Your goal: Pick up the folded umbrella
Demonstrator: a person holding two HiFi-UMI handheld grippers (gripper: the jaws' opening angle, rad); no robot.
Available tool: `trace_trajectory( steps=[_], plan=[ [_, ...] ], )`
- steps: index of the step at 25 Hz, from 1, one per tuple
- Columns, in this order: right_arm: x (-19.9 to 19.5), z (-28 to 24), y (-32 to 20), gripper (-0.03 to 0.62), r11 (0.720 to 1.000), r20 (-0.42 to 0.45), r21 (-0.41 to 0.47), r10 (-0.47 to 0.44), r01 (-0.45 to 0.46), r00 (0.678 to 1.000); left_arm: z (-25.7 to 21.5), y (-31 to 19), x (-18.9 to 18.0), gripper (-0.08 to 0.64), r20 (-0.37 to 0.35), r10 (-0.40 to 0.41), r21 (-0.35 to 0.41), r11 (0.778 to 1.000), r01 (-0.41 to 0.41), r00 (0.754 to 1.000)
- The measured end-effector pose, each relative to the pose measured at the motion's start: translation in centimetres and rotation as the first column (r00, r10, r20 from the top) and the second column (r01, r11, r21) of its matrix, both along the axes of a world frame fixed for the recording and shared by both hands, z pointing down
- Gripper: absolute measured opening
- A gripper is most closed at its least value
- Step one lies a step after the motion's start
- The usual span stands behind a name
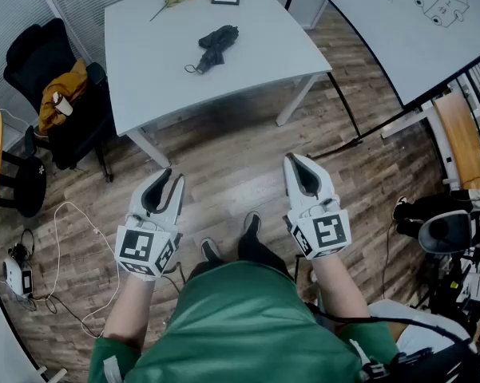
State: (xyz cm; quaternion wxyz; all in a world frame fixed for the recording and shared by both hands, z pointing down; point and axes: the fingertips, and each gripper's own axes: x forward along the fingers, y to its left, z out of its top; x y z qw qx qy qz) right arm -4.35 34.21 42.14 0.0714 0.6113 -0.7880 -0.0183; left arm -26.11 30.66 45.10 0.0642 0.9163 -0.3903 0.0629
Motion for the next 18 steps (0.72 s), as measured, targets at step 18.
trace_trajectory(
  steps=[18],
  plan=[
    [12.4, -0.7, -2.8, 0.004, 1.000, 0.075, 0.026, -0.004, 0.002, 0.997, -3.9, -0.9, 11.4, 0.107, 0.054, -0.078, 0.081, 0.994, 0.074, 0.995]
  ],
)
